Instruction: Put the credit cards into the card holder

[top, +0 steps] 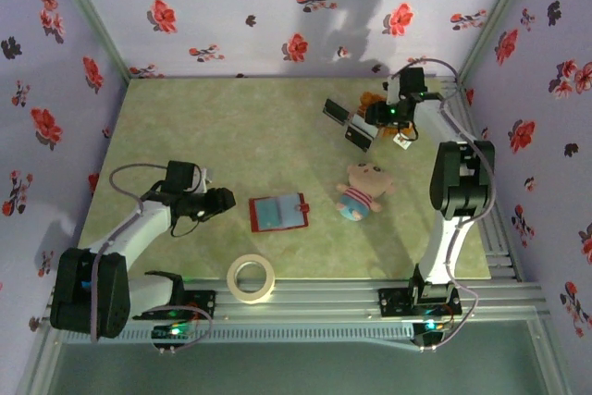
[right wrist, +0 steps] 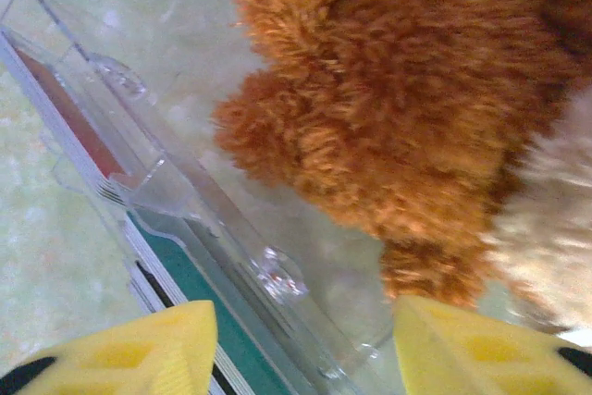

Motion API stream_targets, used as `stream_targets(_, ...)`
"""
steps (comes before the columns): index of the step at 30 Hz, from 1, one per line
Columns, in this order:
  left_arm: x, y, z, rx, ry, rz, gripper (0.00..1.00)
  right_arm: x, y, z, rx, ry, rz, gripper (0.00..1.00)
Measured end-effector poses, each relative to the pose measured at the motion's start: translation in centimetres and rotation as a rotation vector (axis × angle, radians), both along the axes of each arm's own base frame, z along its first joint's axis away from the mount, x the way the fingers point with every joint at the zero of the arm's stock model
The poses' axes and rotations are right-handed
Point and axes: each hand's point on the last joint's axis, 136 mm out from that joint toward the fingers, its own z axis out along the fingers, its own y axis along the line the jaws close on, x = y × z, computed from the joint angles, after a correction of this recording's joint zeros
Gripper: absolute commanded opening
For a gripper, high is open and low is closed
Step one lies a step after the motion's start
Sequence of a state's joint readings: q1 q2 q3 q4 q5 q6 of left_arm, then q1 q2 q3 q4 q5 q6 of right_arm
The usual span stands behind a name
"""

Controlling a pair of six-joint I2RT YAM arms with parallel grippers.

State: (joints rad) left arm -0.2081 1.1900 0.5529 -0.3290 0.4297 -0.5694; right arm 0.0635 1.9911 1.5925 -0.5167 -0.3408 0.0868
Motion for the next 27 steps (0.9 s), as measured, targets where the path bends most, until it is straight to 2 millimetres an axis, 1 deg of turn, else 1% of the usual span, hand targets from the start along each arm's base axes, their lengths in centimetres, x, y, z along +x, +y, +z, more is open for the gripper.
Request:
stream_targets(4, 0.0, 0.0, 0.0, 0.0, 0.0, 0.0, 0.53, -0.4, 1.4, 0.1, 0.055, 0.01, 0.059, 0.46)
stream_targets(8, 0.0, 0.0, 0.0, 0.0, 0.0, 0.0, 0.53, -1.2, 3.3, 0.4, 0.116, 0.02, 0.12, 0.46)
stream_targets(14, 0.0, 0.0, 0.0, 0.0, 0.0, 0.0, 0.53, -4.0, 7.5, -0.8, 0.197, 0.09, 0.209, 0.47)
stream_targets(18, 0.0, 0.0, 0.0, 0.0, 0.0, 0.0, 0.53, -5.4, 10.1, -1.0, 0.259, 0.132, 0.245, 0.4)
stream_targets(21, 0.0, 0.0, 0.0, 0.0, 0.0, 0.0, 0.53, -5.9, 11.3, -1.0, 0.282, 0.147, 0.251, 0.37)
stream_targets(27, 0.0, 0.0, 0.0, -0.001, 0.002, 0.003, 0.53, -6.7, 12.4, -0.9, 0.298, 0.16, 0.255, 0.37)
